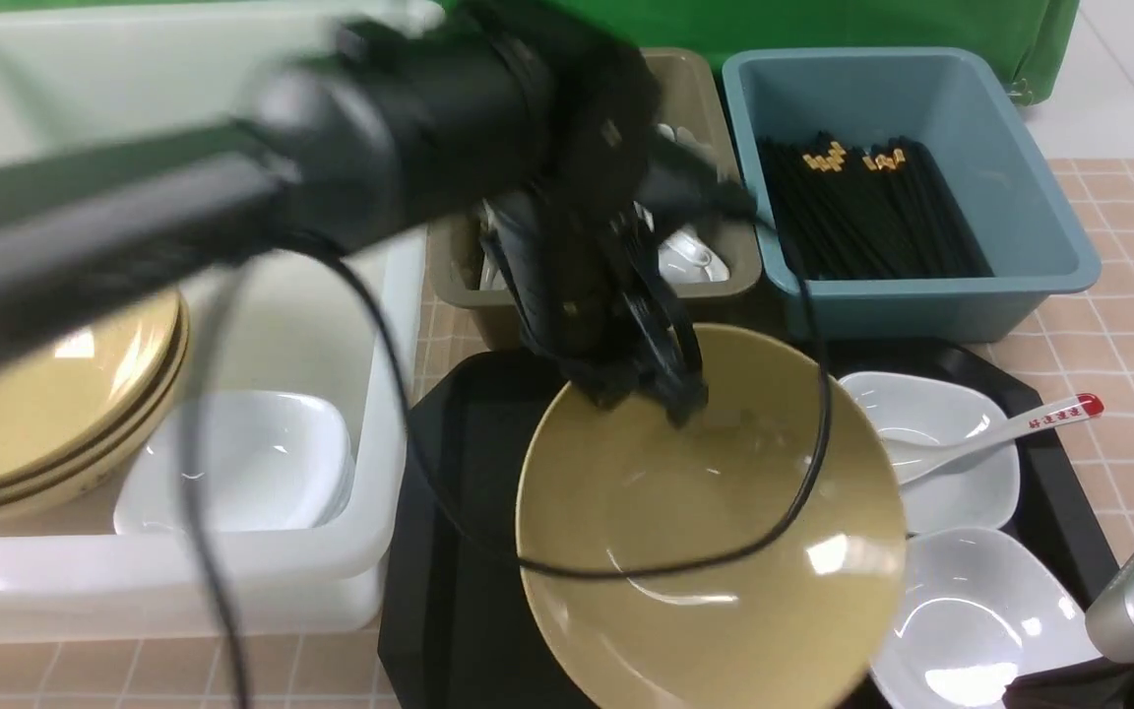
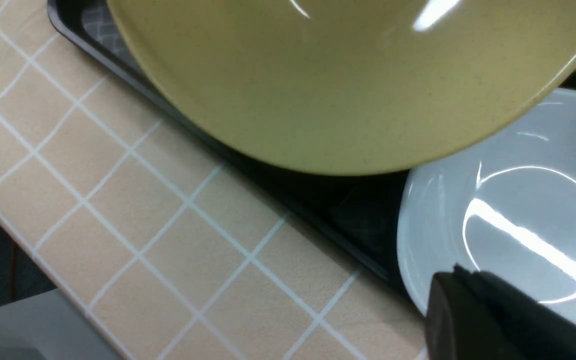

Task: On brown table put chopsticks spoon bowls plates into blue grey white boxes.
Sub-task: 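Place the tan bowl onto the bowl stack in the left bin with the left gripper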

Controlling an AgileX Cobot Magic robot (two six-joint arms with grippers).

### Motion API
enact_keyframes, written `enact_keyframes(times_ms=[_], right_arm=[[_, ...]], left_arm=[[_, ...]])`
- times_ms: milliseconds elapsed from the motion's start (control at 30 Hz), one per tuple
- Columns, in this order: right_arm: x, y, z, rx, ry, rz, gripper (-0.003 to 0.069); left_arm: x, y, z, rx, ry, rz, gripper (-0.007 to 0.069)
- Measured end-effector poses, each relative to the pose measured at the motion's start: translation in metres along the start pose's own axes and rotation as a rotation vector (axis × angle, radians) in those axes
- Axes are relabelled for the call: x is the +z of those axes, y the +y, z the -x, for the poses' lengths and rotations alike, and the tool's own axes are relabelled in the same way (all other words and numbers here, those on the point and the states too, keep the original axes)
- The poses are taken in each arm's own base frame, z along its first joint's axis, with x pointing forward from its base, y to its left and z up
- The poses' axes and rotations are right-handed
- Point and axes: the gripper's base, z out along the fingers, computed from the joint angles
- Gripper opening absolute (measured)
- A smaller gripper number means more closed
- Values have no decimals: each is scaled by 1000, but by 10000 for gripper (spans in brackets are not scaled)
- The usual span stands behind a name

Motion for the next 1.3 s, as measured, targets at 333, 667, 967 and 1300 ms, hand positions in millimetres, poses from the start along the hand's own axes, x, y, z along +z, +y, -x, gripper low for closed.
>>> enact_keyframes(times_ms=[333,667,967,1300], right_arm=[[0,0,0,0,0,0,48],[1,-1,-1,3,-5,-5,48],[1,-1,0,4,-16,-9,48],[2,-1,0,9,-23,-9,48]], left_arm=[[-178,28,-49,-98,-500,126,7],[-214,135,-179,-648,-390,685,7],[-142,176,-252,-1055,-461,706,7],[-111,190,-273,-1178,-490,707,175]])
